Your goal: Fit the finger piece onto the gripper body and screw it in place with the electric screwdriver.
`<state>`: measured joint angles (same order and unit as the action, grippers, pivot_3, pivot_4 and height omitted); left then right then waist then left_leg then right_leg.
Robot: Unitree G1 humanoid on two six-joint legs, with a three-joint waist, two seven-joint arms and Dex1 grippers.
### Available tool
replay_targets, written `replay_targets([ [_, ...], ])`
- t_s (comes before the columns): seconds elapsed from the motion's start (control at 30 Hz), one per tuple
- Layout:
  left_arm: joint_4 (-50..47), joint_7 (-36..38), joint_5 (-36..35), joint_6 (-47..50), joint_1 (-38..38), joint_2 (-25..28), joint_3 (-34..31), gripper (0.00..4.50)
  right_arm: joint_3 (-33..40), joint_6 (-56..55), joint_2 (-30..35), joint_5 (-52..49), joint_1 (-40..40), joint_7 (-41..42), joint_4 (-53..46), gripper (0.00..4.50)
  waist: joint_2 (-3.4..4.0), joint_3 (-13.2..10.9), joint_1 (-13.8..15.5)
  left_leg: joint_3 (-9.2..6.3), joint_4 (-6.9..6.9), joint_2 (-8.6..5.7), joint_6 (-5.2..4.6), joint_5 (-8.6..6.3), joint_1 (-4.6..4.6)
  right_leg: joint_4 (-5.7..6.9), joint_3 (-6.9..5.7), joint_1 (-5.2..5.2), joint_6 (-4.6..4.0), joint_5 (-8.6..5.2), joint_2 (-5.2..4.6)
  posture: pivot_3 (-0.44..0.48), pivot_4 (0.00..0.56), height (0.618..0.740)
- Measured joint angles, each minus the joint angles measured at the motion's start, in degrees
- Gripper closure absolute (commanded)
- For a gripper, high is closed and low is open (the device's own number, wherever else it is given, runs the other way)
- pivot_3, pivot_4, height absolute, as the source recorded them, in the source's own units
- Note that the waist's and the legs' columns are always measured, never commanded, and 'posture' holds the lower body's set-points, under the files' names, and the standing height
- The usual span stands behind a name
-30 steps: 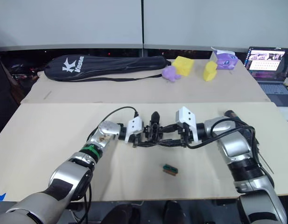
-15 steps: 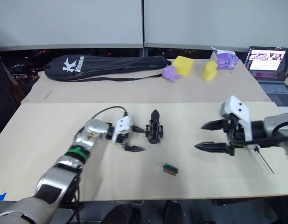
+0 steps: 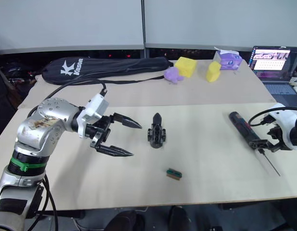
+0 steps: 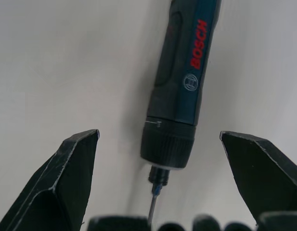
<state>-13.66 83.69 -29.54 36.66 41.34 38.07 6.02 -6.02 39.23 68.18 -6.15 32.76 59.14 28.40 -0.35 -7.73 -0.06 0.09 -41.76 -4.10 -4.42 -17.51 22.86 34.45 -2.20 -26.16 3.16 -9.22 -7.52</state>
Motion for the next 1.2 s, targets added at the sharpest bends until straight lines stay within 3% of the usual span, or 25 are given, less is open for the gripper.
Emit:
replay_targets([
  [0.17,-3.73,-2.28,-4.34,3.5,0.63,1.46,-0.99,0.0,-2.53,-3.52,-5.0,3.85,5.56,-0.2,11.24,0.04,0.1,-0.06,-0.28,0.01,0.01,0.0,0.01,0.01,-0.01,-0.02,0.05,0.02,-0.01,0.0,0.02,0.0,0.15,0.723],
  [0.43,-4.1,-4.44,-5.24,3.1,0.64,3.2,-1.01,0.0,-4.17,-17.51,-6.74,8.3,7.74,3.99,19.83,2.54,0.12,-0.08,-0.36,0.0,0.02,-0.03,0.03,0.02,-0.02,-0.03,0.03,0.03,-0.01,0.0,0.05,0.0,0.15,0.723],
  [0.57,-4.01,-4.19,-4.94,1.47,0.32,3.74,-0.48,0.0,-4.53,-19.5,-4.77,8.12,7.31,13.82,17.23,2.61,0.42,-0.27,-0.54,0.02,0.01,-0.02,0.06,0.04,-0.03,-0.02,0.05,0.03,0.0,0.0,0.07,0.0,0.15,0.723],
  [0.63,-3.47,-3.69,-4.5,0.35,-0.1,4.22,-0.2,0.0,-4.63,-18.37,-2.17,6.46,5.89,21.9,10.97,2.61,0.84,-0.54,-0.57,0.03,0.01,-0.02,0.05,0.04,-0.02,0.01,0.06,0.0,0.0,0.0,0.07,0.0,0.15,0.723],
  [0.73,-2.39,-2.73,-4.09,-1.69,-0.35,4.22,0.44,0.0,-4.42,-18.11,1.05,4.12,0.8,28.94,1.38,2.61,0.86,-0.56,-0.4,-0.04,0.01,0.01,0.07,0.05,-0.03,0.12,-0.03,0.0,0.0,-0.01,0.09,0.0,0.15,0.723],
  [0.83,-1.1,-1.49,-3.43,-3.74,-0.45,4.2,1.48,0.0,-4.3,-22.9,1.37,4.93,-5.3,27.23,-2.19,2.61,0.79,-0.6,0.13,0.03,-0.09,-0.05,0.04,0.05,-0.02,0.12,0.05,0.03,0.0,-0.01,0.05,0.0,0.15,0.723],
  [0.93,-1.04,-0.55,-2.57,-5.79,-0.45,4.18,2.6,0.0,-4.27,-26.72,0.66,6.54,-6.51,23.94,-2.22,2.61,0.73,-0.63,0.17,0.13,-0.09,-0.06,0.01,0.06,-0.12,0.14,0.15,0.08,0.0,0.0,0.03,0.0,0.15,0.723],
  [0.97,-1.04,-0.28,-2.22,-6.25,-0.47,4.18,2.97,0.0,-4.33,-27.0,0.65,7.08,-6.45,23.75,-2.27,1.53,0.71,-0.65,0.17,0.13,-0.09,-0.06,0.01,0.06,-0.14,0.15,0.15,0.08,0.0,0.0,0.03,0.0,0.15,0.723],
  [1.1,-1.01,0.67,-2.09,-6.83,-0.57,4.25,3.82,0.0,-6.61,-23.06,0.61,9.68,-4.28,24.69,-3.34,0.2,0.7,-0.66,0.15,0.13,-0.09,-0.04,0.02,0.06,-0.12,0.23,0.15,0.0,-0.01,-0.01,0.04,0.0,0.15,0.723],
  [1.2,-1.06,0.95,-2.04,-7.24,-0.87,4.29,4.15,0.0,-8.13,-16.92,0.53,11.27,-1.39,26.52,-5.45,0.02,0.7,-0.66,0.12,0.13,-0.08,-0.03,0.02,0.06,-0.11,0.25,0.14,0.0,-0.03,-0.02,0.04,0.0,0.15,0.723],
])
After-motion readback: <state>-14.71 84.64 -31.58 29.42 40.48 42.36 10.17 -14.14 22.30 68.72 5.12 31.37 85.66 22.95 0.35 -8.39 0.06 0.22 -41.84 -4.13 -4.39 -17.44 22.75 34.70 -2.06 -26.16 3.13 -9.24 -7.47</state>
